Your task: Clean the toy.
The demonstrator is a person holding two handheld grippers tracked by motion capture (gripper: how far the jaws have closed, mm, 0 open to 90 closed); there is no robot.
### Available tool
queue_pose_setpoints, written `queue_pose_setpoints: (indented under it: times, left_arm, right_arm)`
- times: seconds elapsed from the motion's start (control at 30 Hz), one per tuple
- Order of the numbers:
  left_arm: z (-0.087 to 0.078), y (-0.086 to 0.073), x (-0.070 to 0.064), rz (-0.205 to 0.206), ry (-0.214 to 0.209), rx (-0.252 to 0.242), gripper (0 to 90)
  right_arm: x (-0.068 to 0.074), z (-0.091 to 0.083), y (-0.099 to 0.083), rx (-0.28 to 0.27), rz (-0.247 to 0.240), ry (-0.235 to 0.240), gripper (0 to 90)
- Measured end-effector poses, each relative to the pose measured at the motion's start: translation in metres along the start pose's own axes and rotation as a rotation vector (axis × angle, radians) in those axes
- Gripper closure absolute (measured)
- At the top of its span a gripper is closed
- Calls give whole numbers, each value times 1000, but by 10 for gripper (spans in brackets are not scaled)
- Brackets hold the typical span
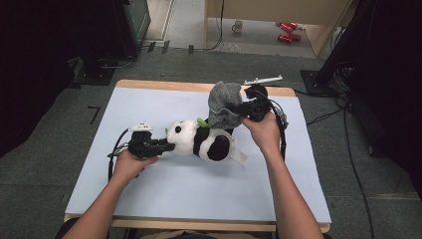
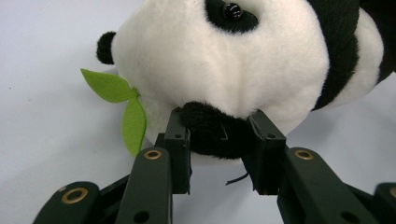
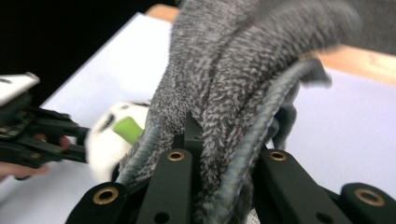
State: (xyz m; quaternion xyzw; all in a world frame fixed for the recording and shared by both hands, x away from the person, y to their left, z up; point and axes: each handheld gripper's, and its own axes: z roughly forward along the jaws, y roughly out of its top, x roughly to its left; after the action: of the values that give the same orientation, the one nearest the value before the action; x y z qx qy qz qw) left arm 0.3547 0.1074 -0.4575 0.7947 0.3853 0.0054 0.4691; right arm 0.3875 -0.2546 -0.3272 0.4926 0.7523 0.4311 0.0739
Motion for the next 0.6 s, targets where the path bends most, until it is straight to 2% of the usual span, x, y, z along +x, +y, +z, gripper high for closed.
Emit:
queue_pose_setpoints:
  times: [0.13,0.23,0.37,0.47,0.6]
  left_arm:
    - [0,-1,-1,-7,10,-3,660]
    - [0,-1,-2,-14,15,-8,660]
    - [1,-1,-2,-16,21,-10,661]
    - [1,-1,-3,-15,26,-7,661]
    - [2,-1,-3,-17,29,-6,662]
  right_arm:
    - [4,-10,0,-19,-8,28,805]
    - [4,-10,-4,-27,13,79,805]
    - [2,7,-18,14,20,95,805]
    - [-4,24,-33,50,56,113,806]
    - [-7,39,-51,103,58,97,805]
